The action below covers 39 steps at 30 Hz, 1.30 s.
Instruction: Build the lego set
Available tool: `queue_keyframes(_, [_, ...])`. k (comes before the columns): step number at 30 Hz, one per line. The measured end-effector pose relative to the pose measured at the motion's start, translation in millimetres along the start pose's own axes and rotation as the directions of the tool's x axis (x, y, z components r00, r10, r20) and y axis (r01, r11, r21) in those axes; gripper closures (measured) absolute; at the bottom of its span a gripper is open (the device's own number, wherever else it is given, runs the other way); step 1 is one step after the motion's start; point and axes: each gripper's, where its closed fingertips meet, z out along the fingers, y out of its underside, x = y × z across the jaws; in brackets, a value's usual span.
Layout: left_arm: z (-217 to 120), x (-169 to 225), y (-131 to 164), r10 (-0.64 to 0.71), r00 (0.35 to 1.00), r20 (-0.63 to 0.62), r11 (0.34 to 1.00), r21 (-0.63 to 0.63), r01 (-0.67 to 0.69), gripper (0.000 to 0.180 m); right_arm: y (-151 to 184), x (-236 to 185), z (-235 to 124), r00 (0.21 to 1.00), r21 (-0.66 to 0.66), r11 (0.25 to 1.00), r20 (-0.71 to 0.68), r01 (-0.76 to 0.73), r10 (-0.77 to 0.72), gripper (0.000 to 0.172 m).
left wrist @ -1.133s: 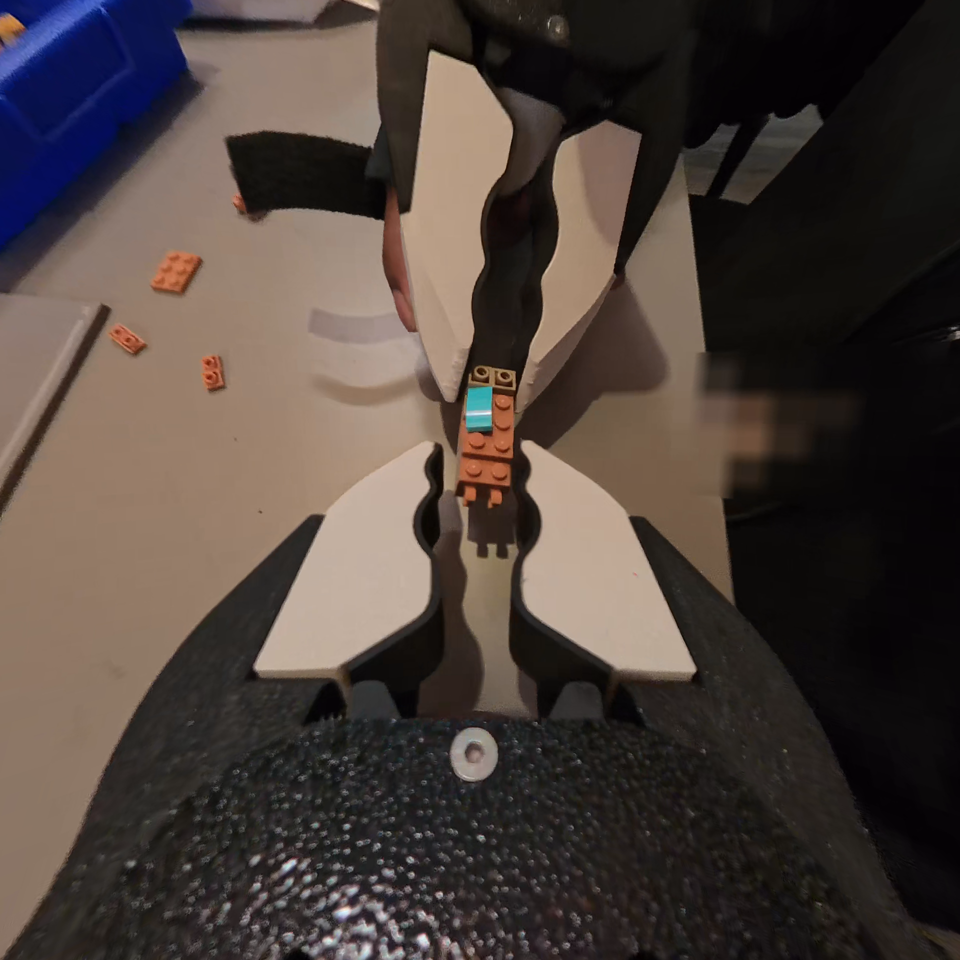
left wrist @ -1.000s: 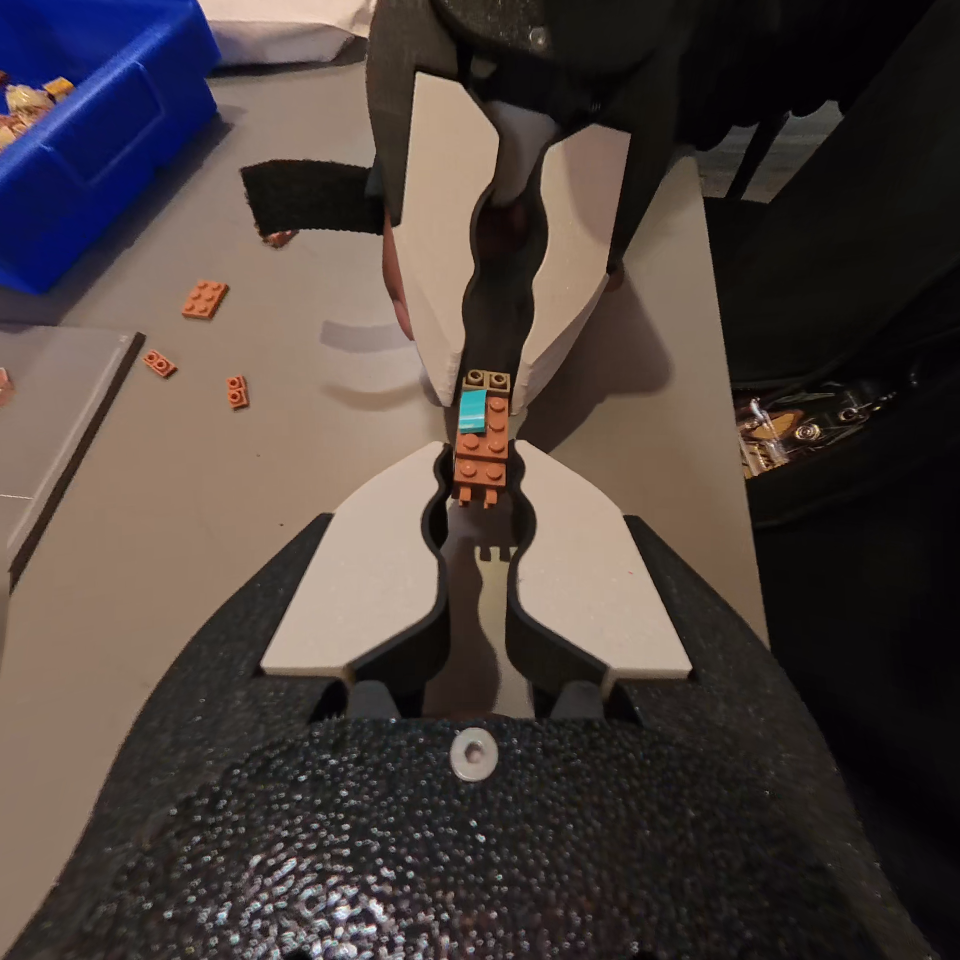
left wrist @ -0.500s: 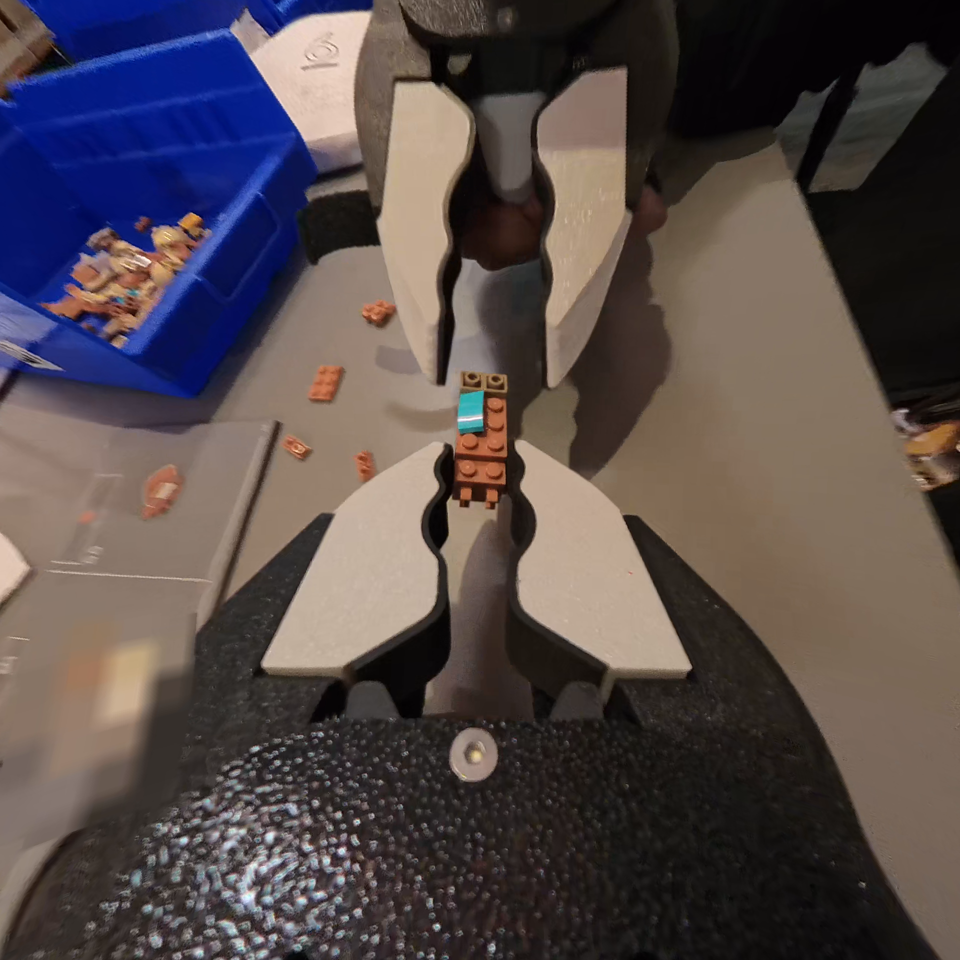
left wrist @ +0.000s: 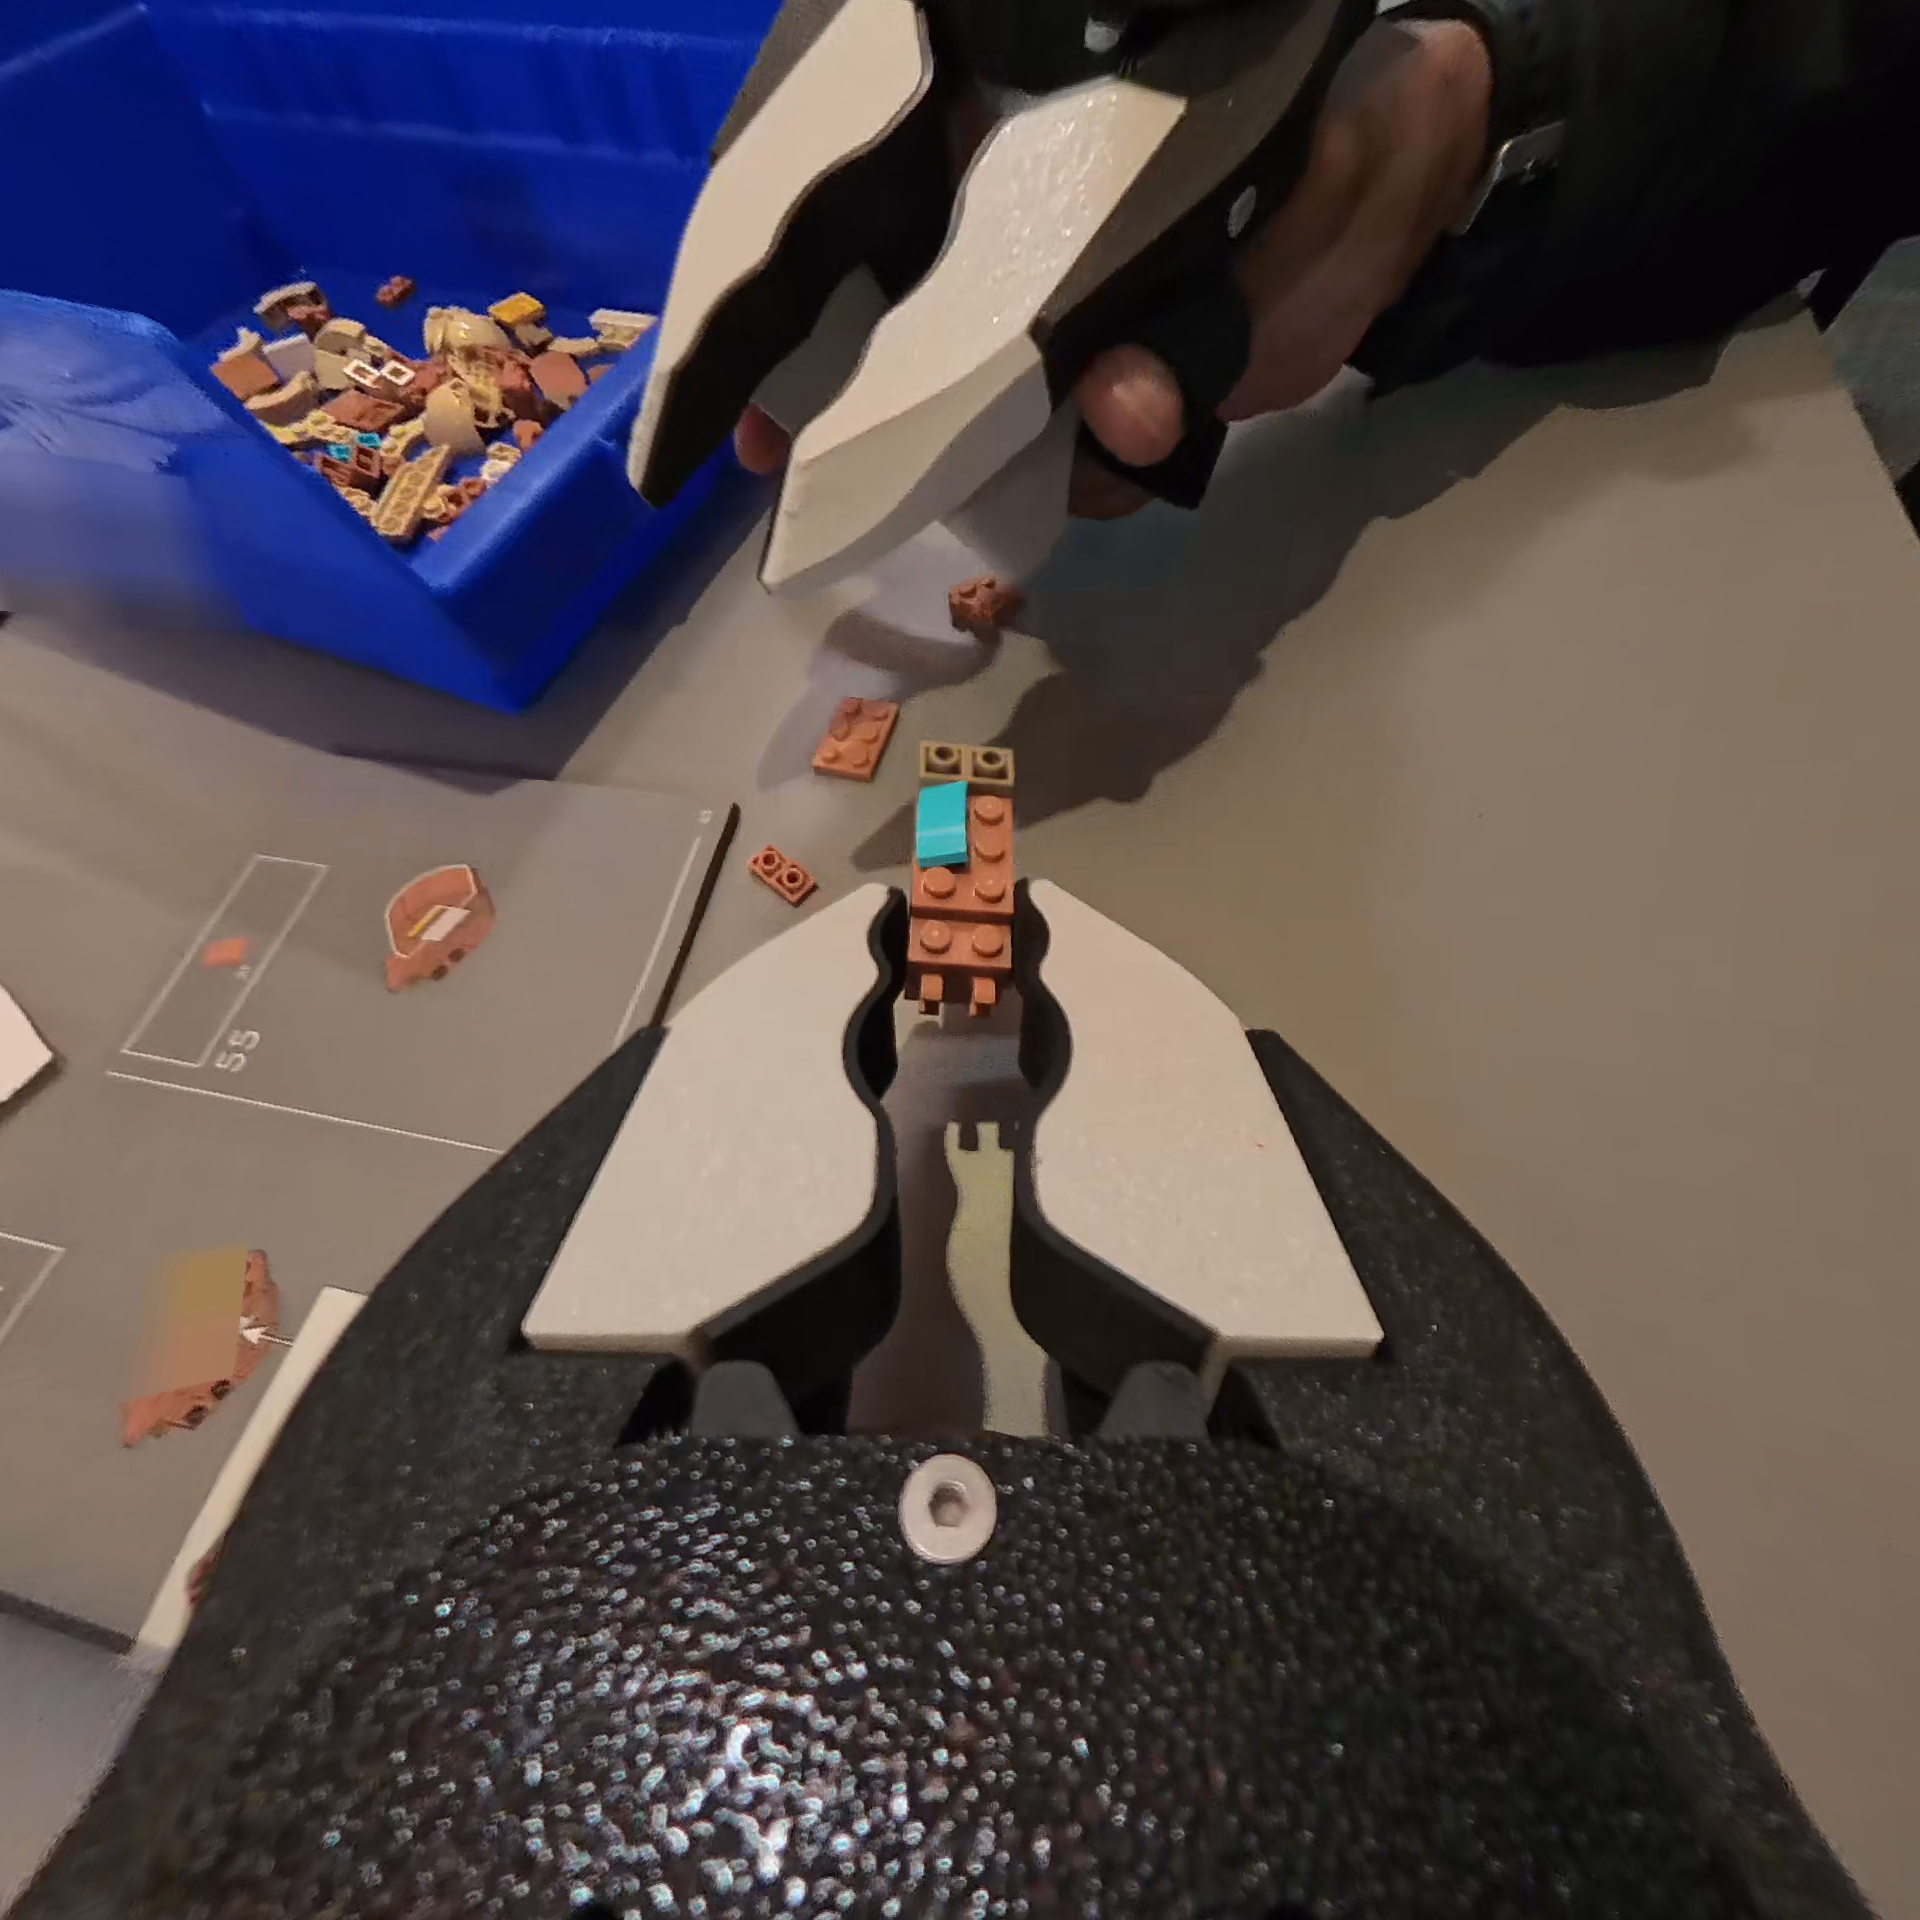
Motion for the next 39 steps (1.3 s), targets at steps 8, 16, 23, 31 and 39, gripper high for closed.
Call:
queue_keyframes(8, [-3.9, 8.8, 3.2, 0.016, 1.000, -0.026, 1.000, -0.002, -0.016, 0.162, 9.3, -4.7, -2.7, 1.000, -0.012, 1.000, -0.017, -0.004, 0.003, 0.147])
queue_keyframes(16, [-1.9, 18.0, 6.9, 0.022, 0.999, -0.031, 0.999, -0.033, -0.023, 0.162, 9.3, -13.6, -5.7, 0.999, -0.010, 1.000, -0.039, 0.025, -0.025, 0.151])
queue_keyframes(23, [0.6, 52.3, 4.6, -0.004, 0.998, -0.070, 0.999, -0.048, 0.001, 0.162, 6.5, -49.5, -24.4, 0.999, -0.018, 0.999, 0.034, -0.038, 0.038, 0.155])
queue_keyframes(31, [-10.8, 103.7, 0.8, -0.103, 0.993, -0.059, 0.993, -0.057, 0.100, 0.162, -7.1, -93.3, -67.5, 0.963, 0.088, 0.969, 0.159, -0.233, 0.217, 0.157])
queue_keyframes(39, [-18.3, 115.9, -5.0, -0.120, 0.991, -0.065, 0.993, -0.001, 0.121, 0.162, 0.4, -125.8, -61.1, 0.962, 0.009, 0.989, 0.233, -0.147, 0.141, 0.156])
